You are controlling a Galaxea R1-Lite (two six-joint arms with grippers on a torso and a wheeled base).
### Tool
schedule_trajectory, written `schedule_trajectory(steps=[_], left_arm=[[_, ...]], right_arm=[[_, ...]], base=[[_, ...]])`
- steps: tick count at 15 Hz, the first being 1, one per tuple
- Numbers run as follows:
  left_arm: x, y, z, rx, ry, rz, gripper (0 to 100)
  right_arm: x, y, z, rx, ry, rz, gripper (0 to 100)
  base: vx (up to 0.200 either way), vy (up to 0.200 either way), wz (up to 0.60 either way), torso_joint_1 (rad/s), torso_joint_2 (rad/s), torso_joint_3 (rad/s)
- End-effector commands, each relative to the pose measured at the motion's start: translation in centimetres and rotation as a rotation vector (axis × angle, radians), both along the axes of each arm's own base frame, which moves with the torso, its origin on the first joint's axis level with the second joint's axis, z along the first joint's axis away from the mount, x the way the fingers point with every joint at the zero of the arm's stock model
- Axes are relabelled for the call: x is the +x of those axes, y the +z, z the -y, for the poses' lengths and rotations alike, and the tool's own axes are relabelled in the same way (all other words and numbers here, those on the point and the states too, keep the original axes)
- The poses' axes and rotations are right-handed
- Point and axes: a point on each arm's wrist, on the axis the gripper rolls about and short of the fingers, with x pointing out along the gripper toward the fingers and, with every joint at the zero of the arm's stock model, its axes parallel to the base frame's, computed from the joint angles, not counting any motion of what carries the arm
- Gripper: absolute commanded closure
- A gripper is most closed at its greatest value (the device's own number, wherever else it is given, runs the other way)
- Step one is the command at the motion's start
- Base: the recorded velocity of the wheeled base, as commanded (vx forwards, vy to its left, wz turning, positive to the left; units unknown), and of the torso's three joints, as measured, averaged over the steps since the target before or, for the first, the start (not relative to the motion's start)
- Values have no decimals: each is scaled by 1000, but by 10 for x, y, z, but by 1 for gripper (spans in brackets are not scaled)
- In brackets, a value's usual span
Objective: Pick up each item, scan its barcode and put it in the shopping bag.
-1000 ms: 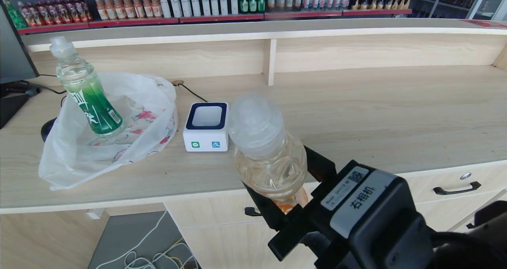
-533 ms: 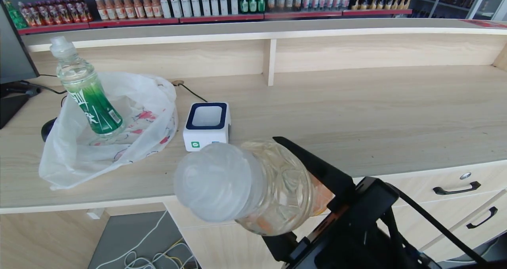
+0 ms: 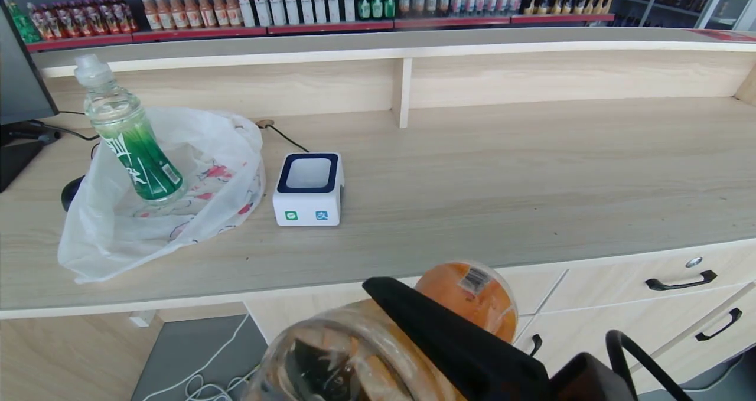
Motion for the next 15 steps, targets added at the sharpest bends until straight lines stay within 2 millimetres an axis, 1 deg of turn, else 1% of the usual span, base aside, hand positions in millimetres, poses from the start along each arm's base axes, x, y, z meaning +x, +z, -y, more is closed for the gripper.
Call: schedule_trajectory(steps=[1, 2, 3, 5, 6, 9, 11, 13, 15], left_arm=[[0, 0, 0, 0, 0, 0, 0], [0, 0, 0, 0, 0, -1, 0], [0, 0, 0, 0, 0, 0, 0], [0, 0, 0, 0, 0, 0, 0], [0, 0, 0, 0, 0, 0, 0], [0, 0, 0, 0, 0, 0, 0], [0, 0, 0, 0, 0, 0, 0], [0, 0, 0, 0, 0, 0, 0], [0, 0, 0, 0, 0, 0, 0]], right_arm=[[-11, -4, -2, -28, 34, 14, 100], [-17, -7, -5, -47, 52, 25, 100], [-25, -19, -13, -94, 82, 27, 100], [-34, -30, -20, -136, 114, 26, 100], [-34, -24, -15, -128, 106, 43, 100], [-32, -24, -13, -140, 63, 46, 100], [-36, -23, -12, -146, 36, 49, 100], [-35, -9, -8, -191, -30, 184, 100], [-35, 1, -1, -212, -71, 261, 100]], base=[[0, 0, 0, 0, 0, 0], [0, 0, 0, 0, 0, 0], [0, 0, 0, 0, 0, 0], [0, 0, 0, 0, 0, 0], [0, 0, 0, 0, 0, 0], [0, 0, 0, 0, 0, 0], [0, 0, 0, 0, 0, 0], [0, 0, 0, 0, 0, 0], [0, 0, 0, 0, 0, 0]])
